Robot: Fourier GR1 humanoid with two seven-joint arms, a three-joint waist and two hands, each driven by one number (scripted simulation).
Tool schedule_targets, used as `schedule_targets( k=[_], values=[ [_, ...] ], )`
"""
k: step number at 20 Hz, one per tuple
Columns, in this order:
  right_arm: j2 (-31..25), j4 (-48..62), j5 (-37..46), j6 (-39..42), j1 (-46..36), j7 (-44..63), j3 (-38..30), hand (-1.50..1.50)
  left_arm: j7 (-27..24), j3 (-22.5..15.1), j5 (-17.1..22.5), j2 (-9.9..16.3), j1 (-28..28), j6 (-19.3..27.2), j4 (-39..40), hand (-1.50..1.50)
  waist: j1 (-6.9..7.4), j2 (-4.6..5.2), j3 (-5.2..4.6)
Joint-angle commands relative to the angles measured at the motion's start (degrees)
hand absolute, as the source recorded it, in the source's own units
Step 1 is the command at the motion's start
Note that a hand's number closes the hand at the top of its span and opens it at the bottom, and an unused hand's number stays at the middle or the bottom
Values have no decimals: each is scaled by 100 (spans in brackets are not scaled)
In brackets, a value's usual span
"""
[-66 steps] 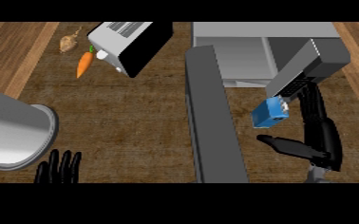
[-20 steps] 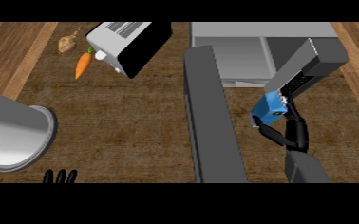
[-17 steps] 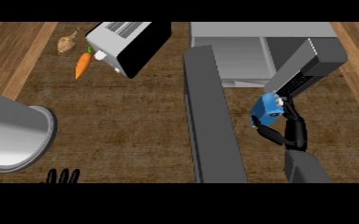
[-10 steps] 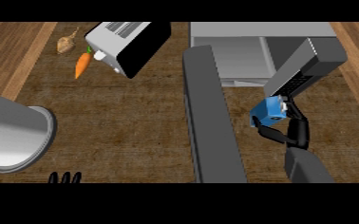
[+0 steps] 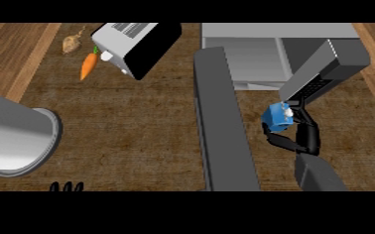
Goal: Pick up the milk, place it into the microwave and close the microwave
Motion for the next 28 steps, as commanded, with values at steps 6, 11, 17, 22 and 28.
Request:
schedule_targets(
  k=[6,11,17,22,28],
  values=[
    [126,-237,167,244,-399,-290,282,150,-369,-127,-83,-120,111,8,192,-150,40,-74,-35],
    [188,-592,176,439,193,-463,434,150,259,-124,66,130,199,76,-462,-150,-47,-81,-35],
    [30,-1950,232,535,909,401,840,150,-178,-67,142,162,318,-110,-11,-150,-159,-138,-55],
    [-139,-3415,-1,1293,1776,952,1127,150,-90,-300,-94,121,510,225,-509,-150,-140,-123,-48],
    [559,-5053,-723,1784,2302,2121,1498,150,-228,-38,214,228,570,78,-378,-150,-126,-122,-50]
  ],
)
